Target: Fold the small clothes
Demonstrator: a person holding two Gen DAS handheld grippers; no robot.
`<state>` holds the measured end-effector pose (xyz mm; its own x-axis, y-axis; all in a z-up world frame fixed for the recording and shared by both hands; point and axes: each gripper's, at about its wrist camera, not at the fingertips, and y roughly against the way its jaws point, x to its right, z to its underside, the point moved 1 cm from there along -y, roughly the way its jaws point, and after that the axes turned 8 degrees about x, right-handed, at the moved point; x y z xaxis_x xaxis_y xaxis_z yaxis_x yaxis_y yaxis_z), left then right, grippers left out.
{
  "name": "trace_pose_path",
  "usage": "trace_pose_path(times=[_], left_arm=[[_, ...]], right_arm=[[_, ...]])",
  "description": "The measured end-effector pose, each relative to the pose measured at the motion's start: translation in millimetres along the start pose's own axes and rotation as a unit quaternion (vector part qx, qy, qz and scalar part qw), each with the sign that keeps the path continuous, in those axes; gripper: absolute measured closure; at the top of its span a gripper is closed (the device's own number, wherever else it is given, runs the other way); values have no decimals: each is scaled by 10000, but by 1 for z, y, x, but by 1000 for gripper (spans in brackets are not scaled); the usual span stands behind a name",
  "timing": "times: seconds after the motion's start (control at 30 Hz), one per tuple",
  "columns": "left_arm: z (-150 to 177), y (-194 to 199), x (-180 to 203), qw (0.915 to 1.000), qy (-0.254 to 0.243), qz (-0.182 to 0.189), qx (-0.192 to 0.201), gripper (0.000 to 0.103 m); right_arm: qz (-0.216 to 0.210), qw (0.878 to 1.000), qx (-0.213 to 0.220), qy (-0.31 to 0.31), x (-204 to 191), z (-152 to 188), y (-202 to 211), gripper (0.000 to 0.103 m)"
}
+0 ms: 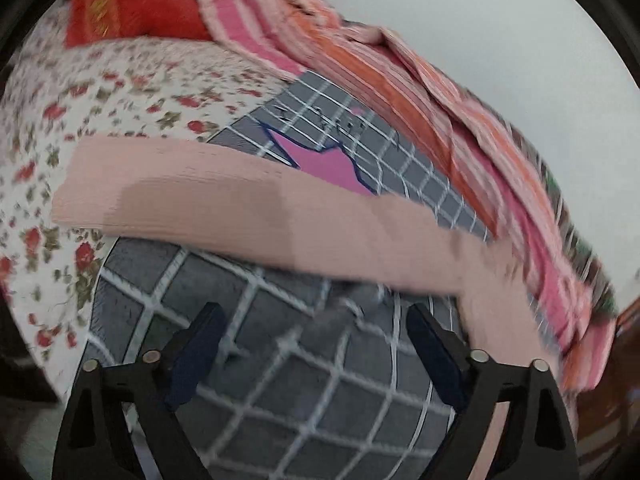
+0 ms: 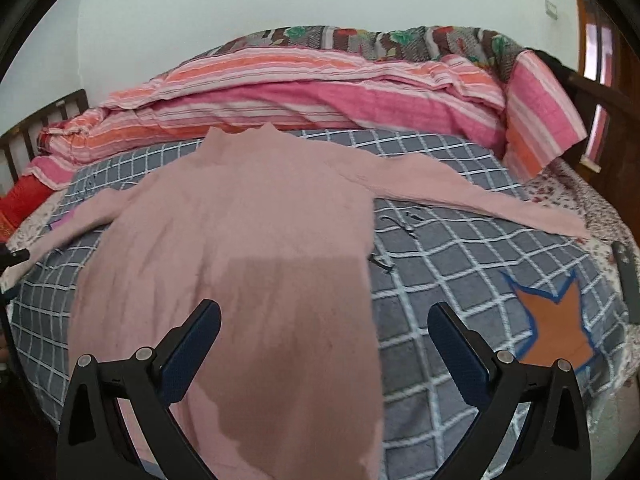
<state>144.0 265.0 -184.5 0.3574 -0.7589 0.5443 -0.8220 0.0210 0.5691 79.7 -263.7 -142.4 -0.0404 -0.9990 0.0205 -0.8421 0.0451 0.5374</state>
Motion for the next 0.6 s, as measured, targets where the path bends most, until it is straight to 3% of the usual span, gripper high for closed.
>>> trace_pose_path(times=[0.1, 0.3, 0.37, 0.5, 0.6], left_arm=[[-9, -10, -16, 9988, 469, 55, 161, 24], [-30, -28, -33, 9953, 808, -358, 390, 62], [-36, -29, -28, 9943, 545, -793, 462, 87], [-47, -18, 4, 9916, -246, -1051, 717, 95], [-56, -6, 44, 9895, -719, -830, 943, 95]], right_arm=[[-94, 9999, -96, -18, -3, -2, -9, 2], [-148, 9994, -313, -69, -2, -6, -27, 2], [-225, 9989, -371, -148, 2, -7, -31, 2], [-427, 9977, -394, -351, 14, -11, -35, 2], [-467, 9975, -374, -383, 21, -14, -38, 2]])
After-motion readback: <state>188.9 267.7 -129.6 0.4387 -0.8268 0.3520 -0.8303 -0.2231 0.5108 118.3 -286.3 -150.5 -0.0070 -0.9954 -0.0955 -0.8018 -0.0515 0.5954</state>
